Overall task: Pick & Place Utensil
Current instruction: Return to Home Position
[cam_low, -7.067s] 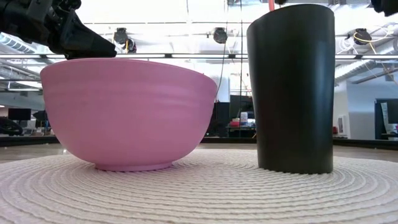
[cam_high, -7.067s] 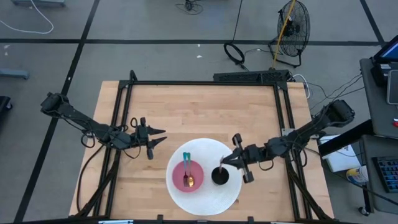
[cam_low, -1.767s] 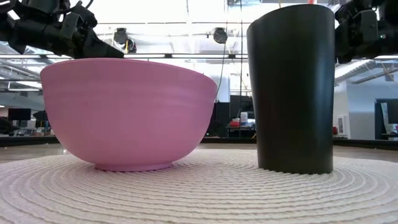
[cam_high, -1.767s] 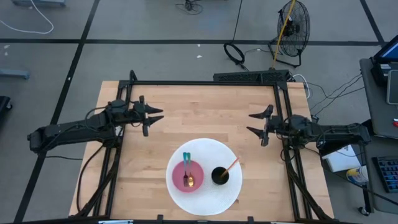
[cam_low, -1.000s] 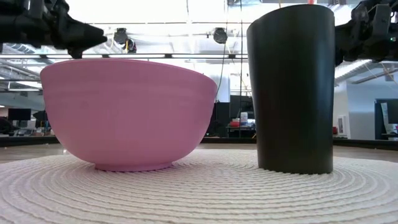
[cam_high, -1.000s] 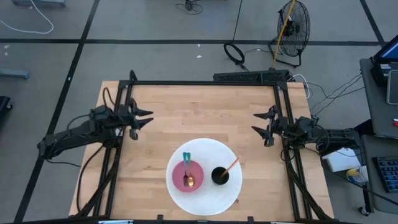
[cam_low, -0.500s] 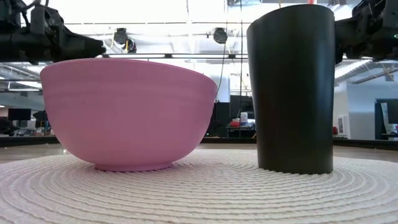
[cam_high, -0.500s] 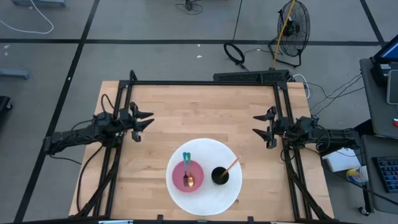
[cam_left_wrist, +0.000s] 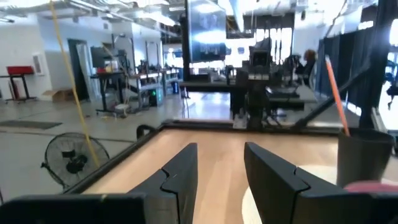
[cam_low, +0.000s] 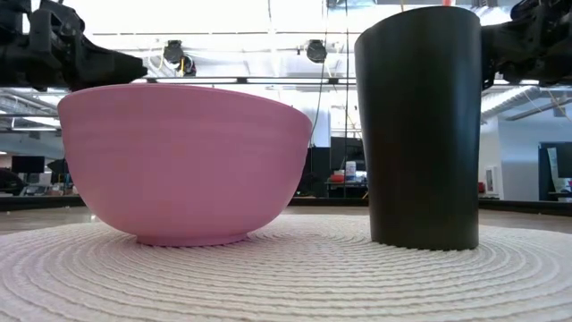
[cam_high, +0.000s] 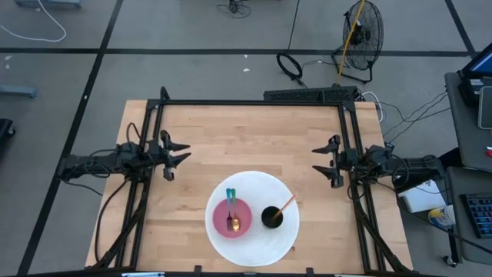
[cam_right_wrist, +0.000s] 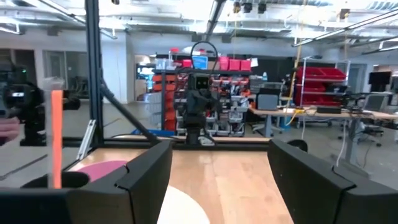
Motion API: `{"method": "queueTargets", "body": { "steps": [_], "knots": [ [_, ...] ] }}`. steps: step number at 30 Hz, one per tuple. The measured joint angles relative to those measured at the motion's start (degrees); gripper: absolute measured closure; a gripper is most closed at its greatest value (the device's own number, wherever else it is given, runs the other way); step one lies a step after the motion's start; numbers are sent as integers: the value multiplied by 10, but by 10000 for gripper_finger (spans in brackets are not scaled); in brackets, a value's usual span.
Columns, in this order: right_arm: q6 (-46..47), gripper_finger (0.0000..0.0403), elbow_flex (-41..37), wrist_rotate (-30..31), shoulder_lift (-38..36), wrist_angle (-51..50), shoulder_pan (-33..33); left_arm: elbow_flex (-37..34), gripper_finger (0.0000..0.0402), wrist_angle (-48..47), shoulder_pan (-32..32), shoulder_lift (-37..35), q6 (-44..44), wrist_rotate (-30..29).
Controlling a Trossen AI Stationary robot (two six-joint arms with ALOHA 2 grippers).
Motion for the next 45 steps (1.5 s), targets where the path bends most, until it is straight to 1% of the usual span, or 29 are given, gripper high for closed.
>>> {"method": "queueTargets", "body": {
  "steps": [7,16,20,22,36,45],
  "knots": [
    [-8,140,0,2,-3,-9,19,1,266,-43,-8,0,15,-6],
    [32,140,0,6,-3,-76,30,2,266,-55,-10,0,29,-2],
    [54,140,0,44,-3,-106,30,2,266,-55,-10,0,24,-2],
    [57,140,0,47,-2,-115,30,2,266,-55,-10,0,24,-2],
    [55,140,0,46,-2,-120,30,2,266,-56,-10,0,0,-1],
    [58,140,0,47,-1,-99,30,2,266,-56,-10,0,1,-1]
  ]
}}
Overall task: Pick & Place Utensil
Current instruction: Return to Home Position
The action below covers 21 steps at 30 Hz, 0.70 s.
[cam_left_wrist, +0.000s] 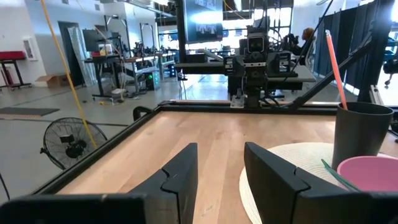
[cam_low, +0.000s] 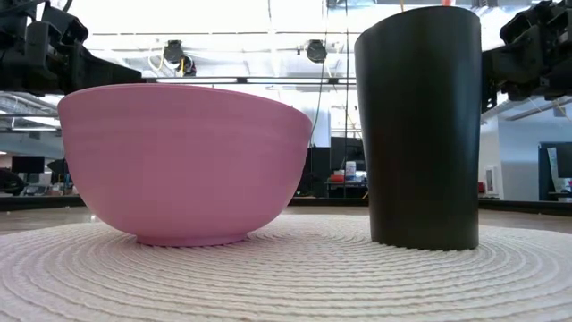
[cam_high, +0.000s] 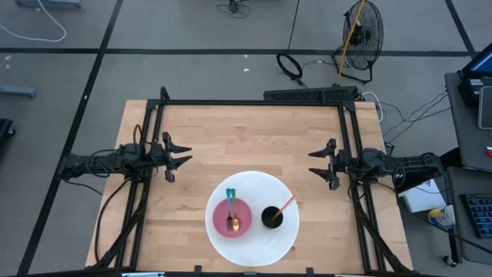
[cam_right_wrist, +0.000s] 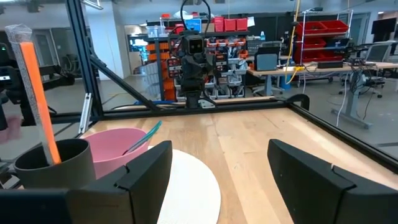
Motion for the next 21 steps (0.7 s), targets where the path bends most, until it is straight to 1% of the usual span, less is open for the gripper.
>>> {"method": "queueTargets", "body": {
  "steps": [21],
  "knots": [
    [0,140,0,1,0,19,0,0,266,0,0,0,0,0]
  ]
}}
